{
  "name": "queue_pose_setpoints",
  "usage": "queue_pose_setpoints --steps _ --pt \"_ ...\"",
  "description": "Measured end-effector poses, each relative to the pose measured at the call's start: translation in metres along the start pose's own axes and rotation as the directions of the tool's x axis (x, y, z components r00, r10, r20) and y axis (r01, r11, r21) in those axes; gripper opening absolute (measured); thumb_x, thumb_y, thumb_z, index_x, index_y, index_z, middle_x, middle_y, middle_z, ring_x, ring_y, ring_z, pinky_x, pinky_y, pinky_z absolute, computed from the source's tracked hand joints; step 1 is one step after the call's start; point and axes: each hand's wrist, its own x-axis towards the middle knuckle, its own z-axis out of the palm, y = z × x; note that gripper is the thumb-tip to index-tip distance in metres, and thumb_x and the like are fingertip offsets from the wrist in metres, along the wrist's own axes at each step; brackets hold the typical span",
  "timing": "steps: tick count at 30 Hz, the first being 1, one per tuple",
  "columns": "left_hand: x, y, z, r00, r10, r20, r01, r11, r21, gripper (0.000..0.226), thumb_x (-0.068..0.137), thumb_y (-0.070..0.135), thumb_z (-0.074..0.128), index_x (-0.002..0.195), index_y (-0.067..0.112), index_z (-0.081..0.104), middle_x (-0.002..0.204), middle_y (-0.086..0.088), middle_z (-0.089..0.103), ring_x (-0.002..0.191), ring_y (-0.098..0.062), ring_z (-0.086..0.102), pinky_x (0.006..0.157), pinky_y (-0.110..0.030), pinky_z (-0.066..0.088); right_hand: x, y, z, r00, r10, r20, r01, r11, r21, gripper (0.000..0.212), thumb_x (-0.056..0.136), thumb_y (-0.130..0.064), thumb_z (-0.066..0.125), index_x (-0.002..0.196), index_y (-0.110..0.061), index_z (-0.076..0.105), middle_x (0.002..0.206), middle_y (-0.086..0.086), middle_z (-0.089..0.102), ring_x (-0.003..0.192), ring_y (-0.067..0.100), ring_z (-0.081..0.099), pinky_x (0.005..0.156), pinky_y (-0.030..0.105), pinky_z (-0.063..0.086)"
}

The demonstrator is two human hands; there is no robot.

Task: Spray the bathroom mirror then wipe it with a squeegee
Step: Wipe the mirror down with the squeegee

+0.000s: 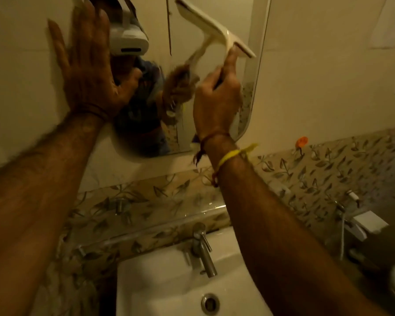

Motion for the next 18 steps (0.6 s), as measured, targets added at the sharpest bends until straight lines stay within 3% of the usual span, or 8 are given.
queue_pose_setpoints --steps 2,5,8,11,14,16,18 --pt "-0.001 -0.003 0.002 0.998 -0.027 0.060 0.027 1.000 0.007 0.091 0.097 0.074 0.032 0.164 0.016 0.012 0.170 -0.010 0.014 0.159 -0.026 0.011 0.123 -0.067 0.011 -0.006 0.001 0.001 1.000 -0.030 -0.006 0.030 0.999 -0.038 0.053 0.099 -0.014 0.045 0.151 -0.012 0.036 0.053 -0.015 0.036 0.045 0.004 0.045 0.038 0.009 0.032" --pt "0.000 -0.003 -0.001 0.999 -0.009 0.037 0.012 0.997 -0.071 0.087 0.100 0.068 0.035 0.163 0.010 0.018 0.169 -0.015 0.019 0.158 -0.031 0.016 0.120 -0.070 0.015 -0.067 0.018 -0.018 0.977 -0.078 0.198 0.090 0.995 -0.048 0.055 0.100 -0.013 0.046 0.153 -0.014 0.030 0.060 -0.010 0.047 0.047 0.003 0.044 0.046 0.009 0.037" --pt "0.002 -0.003 -0.004 1.000 -0.005 -0.010 0.004 0.996 -0.089 0.082 0.102 0.061 0.040 0.161 0.006 0.024 0.166 -0.019 0.024 0.156 -0.033 0.021 0.120 -0.070 0.015 -0.088 0.018 -0.025 0.955 -0.090 0.283 0.114 0.991 -0.072 0.057 0.098 -0.013 0.048 0.153 -0.015 0.032 0.069 0.003 0.060 0.056 0.014 0.053 0.054 0.027 0.049" --pt "0.005 -0.002 -0.006 1.000 0.002 -0.027 -0.004 0.997 -0.071 0.082 0.102 0.060 0.038 0.159 0.002 0.026 0.165 -0.022 0.026 0.156 -0.036 0.022 0.123 -0.067 0.012 -0.048 -0.008 -0.001 0.929 -0.236 0.285 0.261 0.964 -0.053 0.055 0.098 -0.017 0.046 0.152 -0.013 0.034 0.062 -0.003 0.051 0.050 0.008 0.044 0.049 0.020 0.039" --pt "0.006 0.002 -0.012 0.997 -0.041 -0.072 0.027 0.982 -0.187 0.083 0.100 0.056 0.044 0.155 -0.005 0.029 0.162 -0.030 0.028 0.152 -0.044 0.025 0.123 -0.065 0.010 -0.024 -0.036 0.022 0.854 -0.393 0.342 0.440 0.895 -0.071 0.054 0.100 -0.017 0.044 0.152 -0.012 0.033 0.065 -0.004 0.047 0.049 0.002 0.035 0.049 0.014 0.032" --pt "0.007 0.001 -0.014 0.994 -0.073 -0.076 0.052 0.968 -0.246 0.085 0.098 0.055 0.048 0.155 -0.006 0.029 0.161 -0.033 0.025 0.152 -0.045 0.023 0.125 -0.062 0.010 -0.028 -0.035 0.025 0.830 -0.419 0.368 0.482 0.871 -0.095 0.053 0.102 -0.017 0.046 0.153 -0.014 0.032 0.073 0.002 0.055 0.053 0.008 0.044 0.049 0.018 0.039" --pt "0.007 -0.001 -0.015 0.996 -0.078 -0.049 0.062 0.960 -0.273 0.088 0.097 0.058 0.048 0.155 -0.005 0.030 0.162 -0.032 0.023 0.153 -0.045 0.020 0.126 -0.062 0.010 -0.045 -0.016 0.012 0.804 -0.415 0.427 0.508 0.852 -0.129 0.052 0.103 -0.017 0.048 0.153 -0.017 0.032 0.090 0.010 0.066 0.060 0.012 0.052 0.053 0.011 0.042"
